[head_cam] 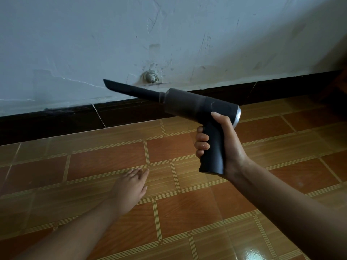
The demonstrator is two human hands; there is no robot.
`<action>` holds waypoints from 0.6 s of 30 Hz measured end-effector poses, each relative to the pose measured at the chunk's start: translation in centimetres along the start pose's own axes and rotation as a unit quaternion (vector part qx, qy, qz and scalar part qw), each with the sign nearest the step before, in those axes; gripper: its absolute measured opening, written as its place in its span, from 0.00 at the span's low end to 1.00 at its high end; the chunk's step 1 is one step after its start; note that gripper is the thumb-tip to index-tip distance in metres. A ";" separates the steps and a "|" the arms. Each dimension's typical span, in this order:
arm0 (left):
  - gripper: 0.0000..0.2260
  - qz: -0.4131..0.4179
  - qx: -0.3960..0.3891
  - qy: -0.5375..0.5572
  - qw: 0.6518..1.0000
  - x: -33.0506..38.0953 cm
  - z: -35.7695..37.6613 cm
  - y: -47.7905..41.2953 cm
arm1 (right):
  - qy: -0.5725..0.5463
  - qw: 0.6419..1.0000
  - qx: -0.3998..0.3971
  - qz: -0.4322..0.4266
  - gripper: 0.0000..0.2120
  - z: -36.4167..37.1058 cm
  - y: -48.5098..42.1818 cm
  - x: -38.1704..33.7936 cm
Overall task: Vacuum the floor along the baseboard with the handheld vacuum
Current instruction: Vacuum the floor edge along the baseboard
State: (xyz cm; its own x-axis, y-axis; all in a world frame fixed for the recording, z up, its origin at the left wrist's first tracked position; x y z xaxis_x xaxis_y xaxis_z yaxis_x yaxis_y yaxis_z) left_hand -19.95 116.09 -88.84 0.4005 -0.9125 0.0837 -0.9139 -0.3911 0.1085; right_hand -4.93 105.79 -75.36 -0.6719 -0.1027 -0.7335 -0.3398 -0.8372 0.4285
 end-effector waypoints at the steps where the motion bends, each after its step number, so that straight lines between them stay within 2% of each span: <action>1: 0.28 0.004 0.013 0.006 1.000 0.0 -0.1 0.0 | -0.002 1.000 0.002 -0.005 0.17 0.0 0.0 -0.1; 18: 0.27 0.014 0.023 -0.004 1.000 0.2 -0.2 -0.1 | -0.013 0.998 -0.052 0.014 0.26 0.3 -0.2 -0.4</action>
State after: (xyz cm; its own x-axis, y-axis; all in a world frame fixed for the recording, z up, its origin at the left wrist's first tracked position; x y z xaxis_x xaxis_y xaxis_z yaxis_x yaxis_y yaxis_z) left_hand -19.74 115.96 -88.63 0.3739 -0.9241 0.0788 -0.9271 -0.3700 0.0601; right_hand -4.80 106.11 -75.02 -0.6981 -0.1143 -0.7068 -0.2506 -0.8857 0.3907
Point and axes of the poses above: each hand's wrist, its own y-axis away from the middle knuckle, its own z-axis out of the palm, x = y × z, the point moved 8 cm from there along -y, towards the middle knuckle, and after that the axes turned 9 degrees about y, right-handed, at the moved point
